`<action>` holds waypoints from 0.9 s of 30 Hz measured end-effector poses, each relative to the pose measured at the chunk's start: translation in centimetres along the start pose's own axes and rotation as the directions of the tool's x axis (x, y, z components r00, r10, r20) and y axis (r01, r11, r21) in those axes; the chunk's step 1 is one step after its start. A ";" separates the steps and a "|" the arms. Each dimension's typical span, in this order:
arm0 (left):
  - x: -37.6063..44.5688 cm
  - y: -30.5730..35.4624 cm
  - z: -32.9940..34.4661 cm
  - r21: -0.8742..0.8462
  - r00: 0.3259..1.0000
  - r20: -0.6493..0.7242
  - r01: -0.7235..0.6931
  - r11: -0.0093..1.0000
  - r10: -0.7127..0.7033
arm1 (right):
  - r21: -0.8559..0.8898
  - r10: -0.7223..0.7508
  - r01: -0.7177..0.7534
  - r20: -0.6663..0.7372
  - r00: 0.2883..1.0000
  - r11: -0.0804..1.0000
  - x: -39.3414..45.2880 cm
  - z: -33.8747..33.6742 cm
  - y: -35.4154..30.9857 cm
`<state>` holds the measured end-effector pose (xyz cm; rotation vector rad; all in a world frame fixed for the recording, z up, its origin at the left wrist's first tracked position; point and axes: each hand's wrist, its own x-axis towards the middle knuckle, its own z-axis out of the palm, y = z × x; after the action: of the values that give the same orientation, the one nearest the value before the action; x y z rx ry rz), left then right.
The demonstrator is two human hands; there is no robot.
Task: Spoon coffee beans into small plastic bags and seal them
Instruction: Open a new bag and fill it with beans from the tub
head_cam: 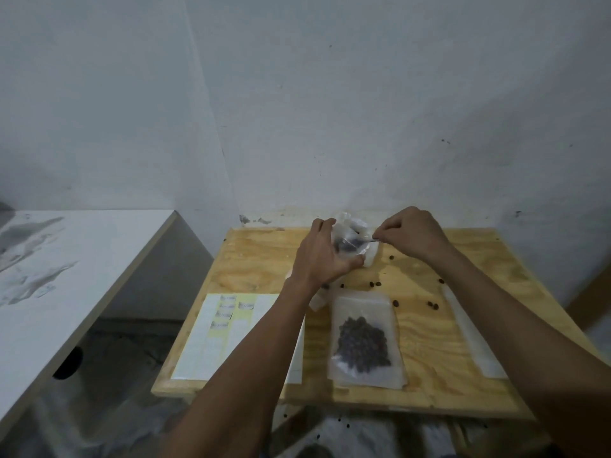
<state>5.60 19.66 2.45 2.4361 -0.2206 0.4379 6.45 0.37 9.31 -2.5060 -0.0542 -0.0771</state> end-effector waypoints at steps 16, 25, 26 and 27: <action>1.5 -0.5 0.5 -0.154 0.991 0.002 0.130 0.980 -0.131 | -0.307 0.055 -0.103 -0.161 0.985 0.946 0.3 5.6 2.0; 2.9 0.6 0.9 -0.354 0.974 -0.021 0.203 0.913 -0.225 | 0.107 0.210 -0.219 0.083 0.974 0.970 1.8 6.2 2.0; 3.0 0.6 0.9 -0.346 0.976 -0.015 0.200 0.917 -0.218 | 0.157 0.239 -0.252 0.096 0.966 0.955 2.1 6.2 2.2; 2.9 0.5 0.8 -0.336 0.977 -0.007 0.199 0.921 -0.213 | 0.197 0.261 -0.277 0.103 0.960 0.940 2.3 6.1 2.4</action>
<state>8.40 18.59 3.22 2.0860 -0.0143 0.3291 9.12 2.10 3.12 -2.2807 0.2390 0.1304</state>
